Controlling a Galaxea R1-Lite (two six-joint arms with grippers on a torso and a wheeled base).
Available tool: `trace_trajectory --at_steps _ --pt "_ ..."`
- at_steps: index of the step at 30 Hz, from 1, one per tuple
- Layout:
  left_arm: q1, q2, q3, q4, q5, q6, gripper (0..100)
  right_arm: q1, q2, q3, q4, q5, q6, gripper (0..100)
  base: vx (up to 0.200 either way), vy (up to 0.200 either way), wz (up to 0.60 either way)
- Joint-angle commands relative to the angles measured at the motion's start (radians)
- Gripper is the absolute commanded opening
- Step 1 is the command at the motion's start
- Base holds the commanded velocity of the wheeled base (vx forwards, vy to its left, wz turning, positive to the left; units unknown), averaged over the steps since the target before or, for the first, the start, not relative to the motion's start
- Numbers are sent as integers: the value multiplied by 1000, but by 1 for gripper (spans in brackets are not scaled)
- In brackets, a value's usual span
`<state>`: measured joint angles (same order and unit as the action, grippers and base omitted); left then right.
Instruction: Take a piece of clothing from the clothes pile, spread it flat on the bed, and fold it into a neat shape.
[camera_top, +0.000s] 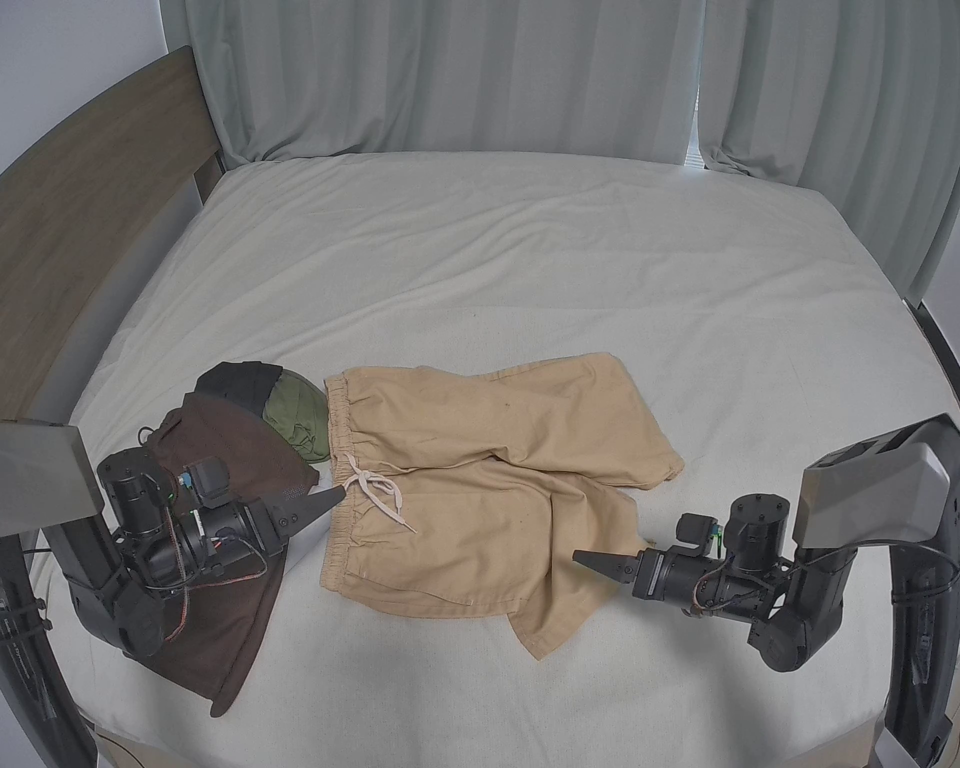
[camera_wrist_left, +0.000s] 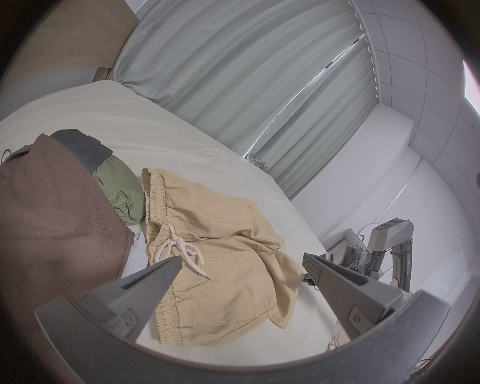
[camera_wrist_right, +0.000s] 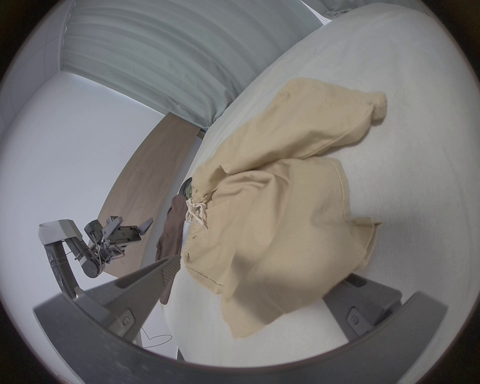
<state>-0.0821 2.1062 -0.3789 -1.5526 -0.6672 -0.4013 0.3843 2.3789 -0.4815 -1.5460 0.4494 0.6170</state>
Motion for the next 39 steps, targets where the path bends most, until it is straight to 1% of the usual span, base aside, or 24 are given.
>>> trace_trajectory --at_steps 1,13,14,19,23,29,32,39 --pt "-1 0 0 -1 0 -1 100 1 -73 35 0 0 0 100 0 0 0" --pt "-1 -2 -1 -1 0 -1 100 -8 -43 17 -2 0 -3 100 0 0 0" --pt "-1 -2 -1 -1 0 -1 100 -8 -43 17 -2 0 -3 0 0 0 0" --pt "-1 -2 -1 -1 0 -1 100 -24 -50 15 0 -8 -5 0 0 0 0" --pt "-1 -3 0 -1 0 -1 100 -54 -56 23 0 -12 -5 0 0 0 0" --pt "-1 0 -1 -1 0 -1 100 -87 -60 32 1 -46 -6 0 0 0 0" --pt "-2 2 -1 -1 0 -1 100 -99 -70 35 3 -46 -8 0 0 0 0" --pt "-2 3 0 -1 0 -1 100 -163 -70 -17 6 -37 -16 0 0 0 0"
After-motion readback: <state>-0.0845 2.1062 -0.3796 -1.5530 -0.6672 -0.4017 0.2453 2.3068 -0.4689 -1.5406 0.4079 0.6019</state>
